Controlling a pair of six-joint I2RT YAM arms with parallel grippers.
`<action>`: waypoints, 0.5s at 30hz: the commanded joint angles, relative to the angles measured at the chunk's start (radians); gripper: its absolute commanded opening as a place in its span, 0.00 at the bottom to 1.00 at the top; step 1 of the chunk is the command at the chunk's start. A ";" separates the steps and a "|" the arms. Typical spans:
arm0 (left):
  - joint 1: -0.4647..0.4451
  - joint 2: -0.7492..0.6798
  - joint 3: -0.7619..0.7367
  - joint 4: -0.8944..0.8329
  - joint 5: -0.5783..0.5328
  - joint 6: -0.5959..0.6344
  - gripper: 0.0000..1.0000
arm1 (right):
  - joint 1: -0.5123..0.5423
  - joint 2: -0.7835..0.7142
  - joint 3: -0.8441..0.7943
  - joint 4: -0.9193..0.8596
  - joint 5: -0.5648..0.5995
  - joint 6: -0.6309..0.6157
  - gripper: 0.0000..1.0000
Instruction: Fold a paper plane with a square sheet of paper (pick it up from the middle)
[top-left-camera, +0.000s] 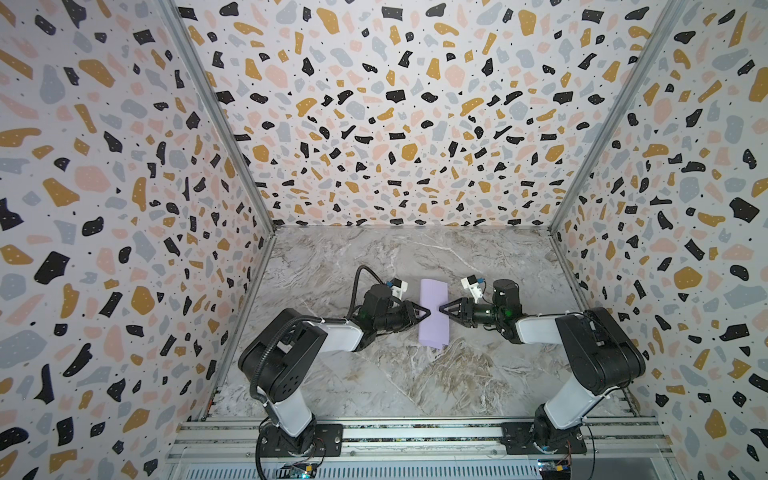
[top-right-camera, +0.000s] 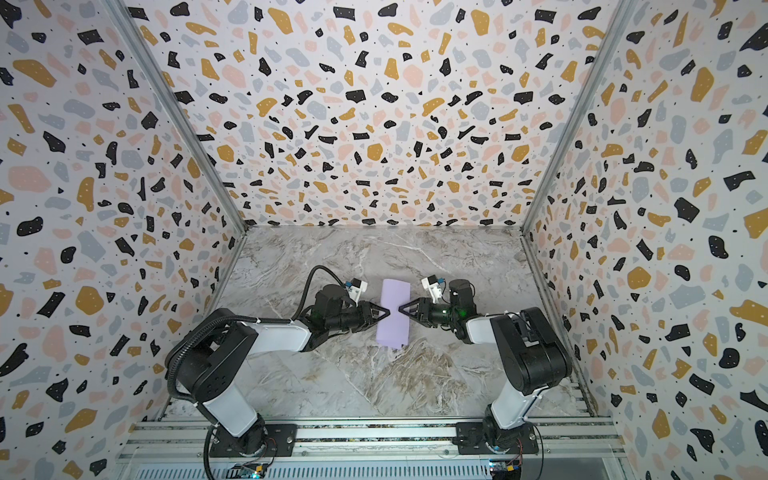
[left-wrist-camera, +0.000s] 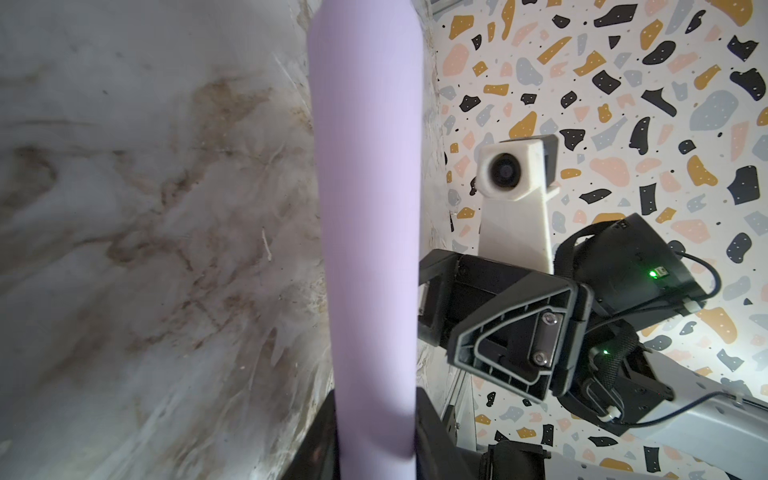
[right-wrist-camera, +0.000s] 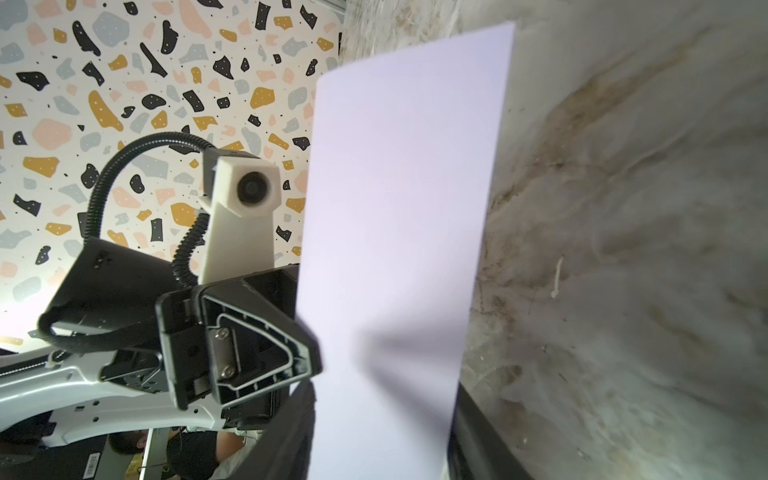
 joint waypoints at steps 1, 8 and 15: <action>0.008 0.024 -0.018 0.041 -0.005 -0.001 0.28 | 0.005 -0.009 0.002 0.043 -0.031 0.022 0.42; 0.013 0.029 -0.022 0.022 -0.022 0.014 0.28 | 0.010 0.011 0.019 -0.058 0.018 -0.029 0.29; 0.014 0.032 -0.030 -0.008 -0.037 0.039 0.29 | 0.022 0.034 0.046 -0.149 0.061 -0.079 0.17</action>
